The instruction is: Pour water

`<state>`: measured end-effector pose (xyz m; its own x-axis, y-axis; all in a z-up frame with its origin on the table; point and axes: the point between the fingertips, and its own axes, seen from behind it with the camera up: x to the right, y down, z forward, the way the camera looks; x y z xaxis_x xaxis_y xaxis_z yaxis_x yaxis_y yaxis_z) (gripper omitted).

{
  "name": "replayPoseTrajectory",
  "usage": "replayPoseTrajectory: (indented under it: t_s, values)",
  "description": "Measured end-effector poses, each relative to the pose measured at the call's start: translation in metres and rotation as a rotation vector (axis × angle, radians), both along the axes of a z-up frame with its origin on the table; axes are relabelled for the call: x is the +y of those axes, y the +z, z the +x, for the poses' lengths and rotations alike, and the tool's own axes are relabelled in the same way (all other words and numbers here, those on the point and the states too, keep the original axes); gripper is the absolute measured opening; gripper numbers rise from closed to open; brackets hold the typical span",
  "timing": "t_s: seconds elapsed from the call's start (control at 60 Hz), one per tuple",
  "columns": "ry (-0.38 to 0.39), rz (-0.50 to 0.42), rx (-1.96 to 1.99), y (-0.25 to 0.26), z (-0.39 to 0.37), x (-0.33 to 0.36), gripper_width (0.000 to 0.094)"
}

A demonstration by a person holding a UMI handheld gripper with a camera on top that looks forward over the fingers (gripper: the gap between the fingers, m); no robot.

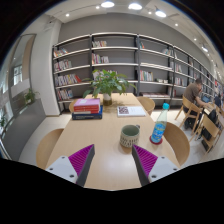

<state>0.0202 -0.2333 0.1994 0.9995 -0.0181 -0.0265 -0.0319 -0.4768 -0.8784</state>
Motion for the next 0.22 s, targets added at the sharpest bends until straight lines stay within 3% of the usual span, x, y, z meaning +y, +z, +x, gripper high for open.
replayPoseTrajectory:
  t_s: [0.217]
  values:
    - [-0.010, 0.030, -0.039, 0.018, 0.005, 0.003, 0.0756]
